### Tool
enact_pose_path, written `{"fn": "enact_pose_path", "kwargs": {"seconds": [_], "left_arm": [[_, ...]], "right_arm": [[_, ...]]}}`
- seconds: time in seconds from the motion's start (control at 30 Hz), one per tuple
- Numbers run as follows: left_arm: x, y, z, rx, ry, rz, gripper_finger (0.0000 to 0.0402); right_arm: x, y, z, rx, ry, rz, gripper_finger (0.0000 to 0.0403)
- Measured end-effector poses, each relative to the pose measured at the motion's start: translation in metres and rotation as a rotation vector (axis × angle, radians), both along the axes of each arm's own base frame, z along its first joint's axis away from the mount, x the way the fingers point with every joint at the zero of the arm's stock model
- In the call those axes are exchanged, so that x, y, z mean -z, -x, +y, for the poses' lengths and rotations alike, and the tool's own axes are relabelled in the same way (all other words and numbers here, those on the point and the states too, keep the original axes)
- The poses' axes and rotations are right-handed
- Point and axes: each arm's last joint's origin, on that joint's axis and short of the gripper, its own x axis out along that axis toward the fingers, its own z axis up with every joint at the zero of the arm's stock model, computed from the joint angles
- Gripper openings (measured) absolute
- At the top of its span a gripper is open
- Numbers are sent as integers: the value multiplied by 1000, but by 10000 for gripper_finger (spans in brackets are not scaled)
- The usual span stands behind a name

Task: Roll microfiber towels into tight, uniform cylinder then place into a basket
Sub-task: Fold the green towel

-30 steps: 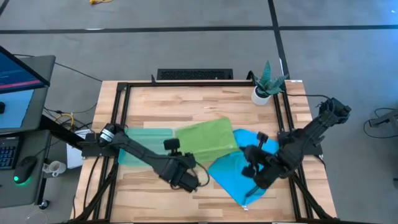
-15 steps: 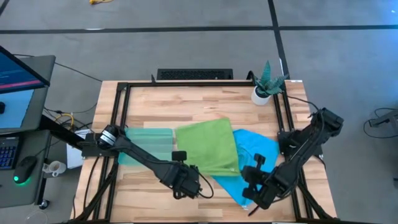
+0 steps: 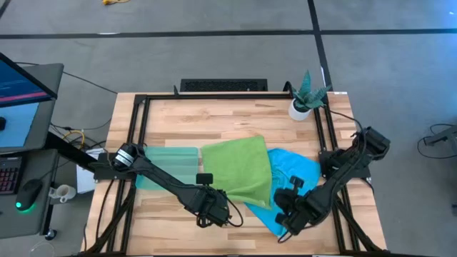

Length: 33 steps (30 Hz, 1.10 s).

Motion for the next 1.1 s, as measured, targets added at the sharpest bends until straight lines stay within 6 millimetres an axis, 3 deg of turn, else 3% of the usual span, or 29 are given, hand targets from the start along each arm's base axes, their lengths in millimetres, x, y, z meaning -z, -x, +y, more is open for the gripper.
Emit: {"fn": "enact_pose_path", "kwargs": {"seconds": [0.27, 0.37, 0.47, 0.7, 1.1], "left_arm": [[0, 0, 0, 1, -2, 4, 0], [0, 0, 0, 0, -2, 4, 0], [0, 0, 0, 9, -3, 6, 0], [0, 0, 0, 14, -4, 7, 0], [0, 0, 0, 13, -4, 6, 0]], "right_arm": [[-40, 33, -20, 50, 76, -46, 76], [-46, 42, -24, 99, 53, -81, 71], [-37, 47, -26, 121, -11, -101, 67], [8, 50, -39, 155, -122, -43, 50], [45, 37, -54, 62, -361, -3, 5]]}}
